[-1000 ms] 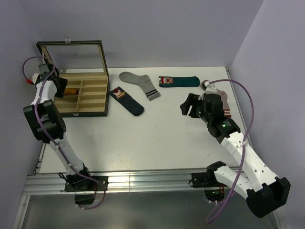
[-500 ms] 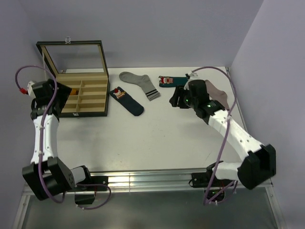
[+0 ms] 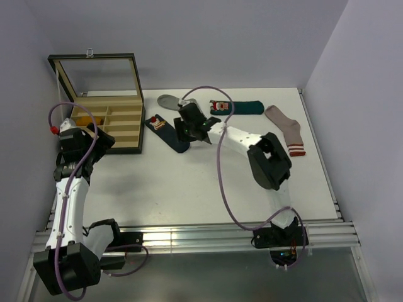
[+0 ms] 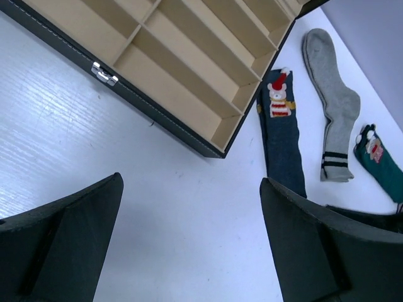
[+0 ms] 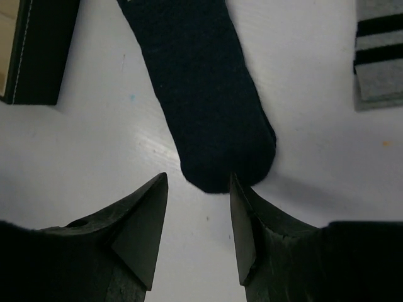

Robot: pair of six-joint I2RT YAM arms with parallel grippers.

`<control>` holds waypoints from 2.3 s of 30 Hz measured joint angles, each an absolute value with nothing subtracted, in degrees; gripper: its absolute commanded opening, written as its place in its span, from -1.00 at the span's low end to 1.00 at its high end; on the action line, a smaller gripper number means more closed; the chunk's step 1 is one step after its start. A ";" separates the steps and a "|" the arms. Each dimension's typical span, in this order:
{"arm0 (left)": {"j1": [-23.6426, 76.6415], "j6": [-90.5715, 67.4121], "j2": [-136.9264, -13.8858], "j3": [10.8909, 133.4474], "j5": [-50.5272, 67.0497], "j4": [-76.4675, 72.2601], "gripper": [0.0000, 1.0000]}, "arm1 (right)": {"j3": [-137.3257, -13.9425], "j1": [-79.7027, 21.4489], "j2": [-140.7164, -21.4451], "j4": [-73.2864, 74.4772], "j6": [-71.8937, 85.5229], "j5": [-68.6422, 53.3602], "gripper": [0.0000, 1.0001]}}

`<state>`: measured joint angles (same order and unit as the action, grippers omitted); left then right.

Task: Roll the socks
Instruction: Adjust the sock at the center of the board.

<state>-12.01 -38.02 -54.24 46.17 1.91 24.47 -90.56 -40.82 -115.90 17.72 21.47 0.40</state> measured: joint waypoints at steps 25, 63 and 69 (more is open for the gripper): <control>-11.79 -36.95 -58.26 46.09 2.17 24.60 0.88 | -63.53 -27.03 -103.24 19.40 28.40 4.82 0.03; -12.03 -37.06 -58.98 46.09 4.75 24.01 0.88 | -73.52 -44.42 -111.24 19.29 20.56 -10.87 0.02; -10.52 -36.86 -59.79 46.06 8.23 22.55 0.90 | -70.32 -44.12 -101.25 22.65 18.52 -13.08 0.04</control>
<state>-10.52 -36.86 -59.79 46.06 8.23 22.55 -70.32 -44.12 -101.25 22.65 18.52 -13.08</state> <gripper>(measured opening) 0.945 0.517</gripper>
